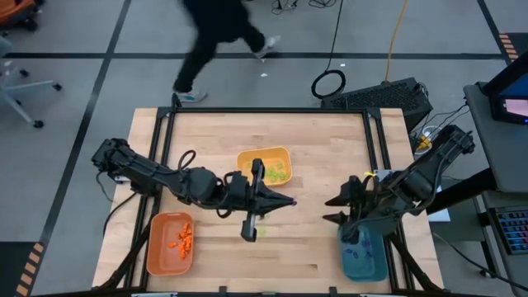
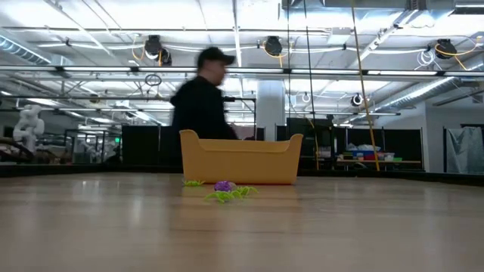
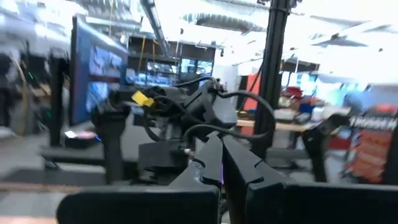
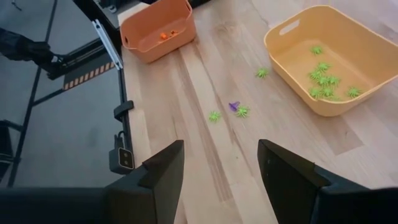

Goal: Sort Halloween decoration
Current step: Put the violet witch hat toy into the blue bin

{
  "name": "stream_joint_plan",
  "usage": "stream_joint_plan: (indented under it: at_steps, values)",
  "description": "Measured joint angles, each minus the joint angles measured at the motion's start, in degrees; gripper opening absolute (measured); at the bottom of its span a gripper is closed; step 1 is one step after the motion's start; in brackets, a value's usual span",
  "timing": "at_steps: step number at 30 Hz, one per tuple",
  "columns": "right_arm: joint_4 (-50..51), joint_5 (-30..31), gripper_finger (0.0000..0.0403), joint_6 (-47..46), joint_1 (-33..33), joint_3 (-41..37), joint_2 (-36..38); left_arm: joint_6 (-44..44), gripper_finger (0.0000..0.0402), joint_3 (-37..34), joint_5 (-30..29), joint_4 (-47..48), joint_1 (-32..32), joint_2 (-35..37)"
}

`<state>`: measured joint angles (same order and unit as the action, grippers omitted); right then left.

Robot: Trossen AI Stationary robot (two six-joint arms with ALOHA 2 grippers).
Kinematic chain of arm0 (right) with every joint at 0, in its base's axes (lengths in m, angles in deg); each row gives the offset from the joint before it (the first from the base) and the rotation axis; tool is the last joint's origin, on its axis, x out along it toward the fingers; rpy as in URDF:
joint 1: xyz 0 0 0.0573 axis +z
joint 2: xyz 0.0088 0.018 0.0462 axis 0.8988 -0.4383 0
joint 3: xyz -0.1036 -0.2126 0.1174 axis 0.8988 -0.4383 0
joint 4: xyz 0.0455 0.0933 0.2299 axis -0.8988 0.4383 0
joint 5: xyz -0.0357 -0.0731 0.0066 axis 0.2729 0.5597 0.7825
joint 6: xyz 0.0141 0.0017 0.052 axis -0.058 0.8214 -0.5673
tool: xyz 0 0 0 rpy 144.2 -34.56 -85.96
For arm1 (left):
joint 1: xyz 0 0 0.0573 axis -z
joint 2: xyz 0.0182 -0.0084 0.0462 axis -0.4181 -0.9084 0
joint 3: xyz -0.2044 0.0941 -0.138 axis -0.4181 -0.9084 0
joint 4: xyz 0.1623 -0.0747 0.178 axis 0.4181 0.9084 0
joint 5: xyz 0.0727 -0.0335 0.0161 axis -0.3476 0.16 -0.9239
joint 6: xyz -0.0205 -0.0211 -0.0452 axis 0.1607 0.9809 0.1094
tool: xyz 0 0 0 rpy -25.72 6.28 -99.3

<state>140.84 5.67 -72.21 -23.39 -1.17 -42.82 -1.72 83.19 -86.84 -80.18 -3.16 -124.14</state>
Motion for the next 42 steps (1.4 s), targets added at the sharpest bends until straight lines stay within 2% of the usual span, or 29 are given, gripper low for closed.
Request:
stream_joint_plan:
  at_steps: [5,8,18,22,28,34,37,42]
  values:
    - [-0.04,0.01,0.0192,0.29,0.0,0.0,1.15,-9.36,0.0,-0.01,0.06,0.0,0.0,0.0]
    - [-0.88,-0.01,0.0192,1.61,-0.01,0.0,1.28,-11.97,0.0,0.0,0.79,-0.02,0.02,0.0]
    - [-5.61,0.17,0.0192,8.86,-0.32,0.0,1.26,-10.3,0.0,-0.02,2.29,-0.04,-0.24,0.0]
    - [-13.01,4.6,0.0192,12.86,-0.79,-0.02,1.22,-2.34,0.0,-0.02,1.57,-0.04,-0.86,0.0]
    - [-29.08,10.81,0.0192,27.56,-1.43,-0.02,0.72,14.25,0.0,-0.02,-0.16,0.0,-2.29,0.0]
    - [-31.78,10.07,0.0192,27.89,-4.78,-0.02,0.49,29.78,0.0,-0.02,0.18,0.09,-3.6,0.0]
    - [-32.52,6.71,0.0192,28.23,-6.23,-0.02,0.49,35.88,0.0,-0.02,1.29,0.11,-4.0,0.0]
    - [-33.09,-0.3,0.0192,28.68,-9.25,0.0,-0.41,41.37,0.0,-0.02,1.42,1.43,-4.02,0.0]
